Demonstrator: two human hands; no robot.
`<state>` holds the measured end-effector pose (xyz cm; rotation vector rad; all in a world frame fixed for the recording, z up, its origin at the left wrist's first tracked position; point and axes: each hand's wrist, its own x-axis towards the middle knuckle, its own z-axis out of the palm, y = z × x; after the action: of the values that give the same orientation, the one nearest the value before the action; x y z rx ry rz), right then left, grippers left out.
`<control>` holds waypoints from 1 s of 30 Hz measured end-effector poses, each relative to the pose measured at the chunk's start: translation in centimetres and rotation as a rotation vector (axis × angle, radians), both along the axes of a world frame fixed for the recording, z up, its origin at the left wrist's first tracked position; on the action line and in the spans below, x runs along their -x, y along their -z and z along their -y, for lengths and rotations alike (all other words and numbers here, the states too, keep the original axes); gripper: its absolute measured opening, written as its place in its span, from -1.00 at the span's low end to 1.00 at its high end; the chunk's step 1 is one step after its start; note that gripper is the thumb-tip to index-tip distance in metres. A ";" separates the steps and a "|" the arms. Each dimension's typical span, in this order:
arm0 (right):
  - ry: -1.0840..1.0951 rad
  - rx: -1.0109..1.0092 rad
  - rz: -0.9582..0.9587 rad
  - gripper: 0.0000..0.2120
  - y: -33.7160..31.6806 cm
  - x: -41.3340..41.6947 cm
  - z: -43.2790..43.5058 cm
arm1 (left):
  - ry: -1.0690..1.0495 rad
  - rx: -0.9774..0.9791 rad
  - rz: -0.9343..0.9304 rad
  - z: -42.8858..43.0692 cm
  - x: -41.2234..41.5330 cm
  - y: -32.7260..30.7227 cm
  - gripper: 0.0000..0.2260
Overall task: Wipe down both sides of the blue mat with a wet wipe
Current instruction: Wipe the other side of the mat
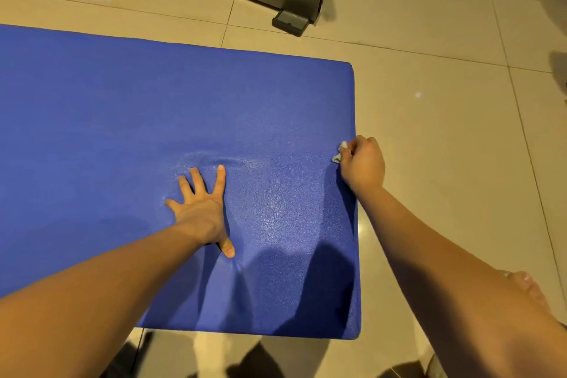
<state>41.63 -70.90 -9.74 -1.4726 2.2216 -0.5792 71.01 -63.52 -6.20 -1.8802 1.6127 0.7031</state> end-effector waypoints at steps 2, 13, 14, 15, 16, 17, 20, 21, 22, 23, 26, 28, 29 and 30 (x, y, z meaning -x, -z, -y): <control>0.099 -0.015 0.093 -0.82 -0.5 0.4 0.0 | -0.003 -0.002 -0.001 0.0 -0.1 0.0 0.63; 0.255 -0.123 0.169 -0.88 0.3 1.4 -3.5 | 0.002 0.004 0.010 0.1 -0.1 0.2 0.64; 0.272 -0.128 0.184 -0.89 0.3 1.7 -2.2 | 0.003 0.005 0.006 0.1 -0.2 0.2 0.64; 0.290 -0.130 0.206 -0.90 0.4 2.0 -1.0 | 0.003 0.006 0.004 0.0 -0.2 0.2 0.64; 0.304 -0.132 0.228 -0.91 0.4 2.2 0.0 | 0.003 0.009 0.004 0.0 -0.2 0.3 0.64; 0.312 -0.129 0.236 -0.92 0.5 2.4 0.5 | 0.005 0.011 0.007 0.0 -0.3 0.3 0.64; 0.305 -0.114 0.233 -0.94 0.2 1.8 -1.0 | 0.009 -0.001 0.008 0.1 -0.2 0.4 0.64; 0.296 -0.115 0.241 -0.93 0.0 1.5 -2.2 | 0.011 -0.003 0.013 0.1 -0.2 0.5 0.64; 0.284 -0.130 0.245 -0.92 -0.2 1.2 -3.8 | 0.012 -0.006 0.020 0.2 -0.1 0.5 0.64; 0.265 -0.145 0.235 -0.89 -0.2 1.1 -5.3 | 0.013 -0.010 0.027 0.2 -0.1 0.4 0.64; 0.195 -0.231 0.191 -0.87 0.0 1.3 -9.1 | 0.011 -0.019 0.036 0.3 -0.1 0.3 0.64; 0.194 -0.285 0.173 -0.88 -0.4 1.3 -9.9 | 0.015 -0.022 0.040 0.2 -0.1 0.1 0.64; 0.194 -0.280 0.166 -0.88 -0.9 1.0 -9.7 | 0.019 -0.021 0.043 0.2 -0.1 0.0 0.64; 0.184 -0.249 0.173 -0.87 -1.5 0.4 -9.4 | 0.021 -0.021 0.043 0.1 -0.1 -0.1 0.64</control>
<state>41.26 -61.51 -8.20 -1.0633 2.2138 -0.4480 71.15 -63.66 -6.15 -1.8489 1.5899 0.6633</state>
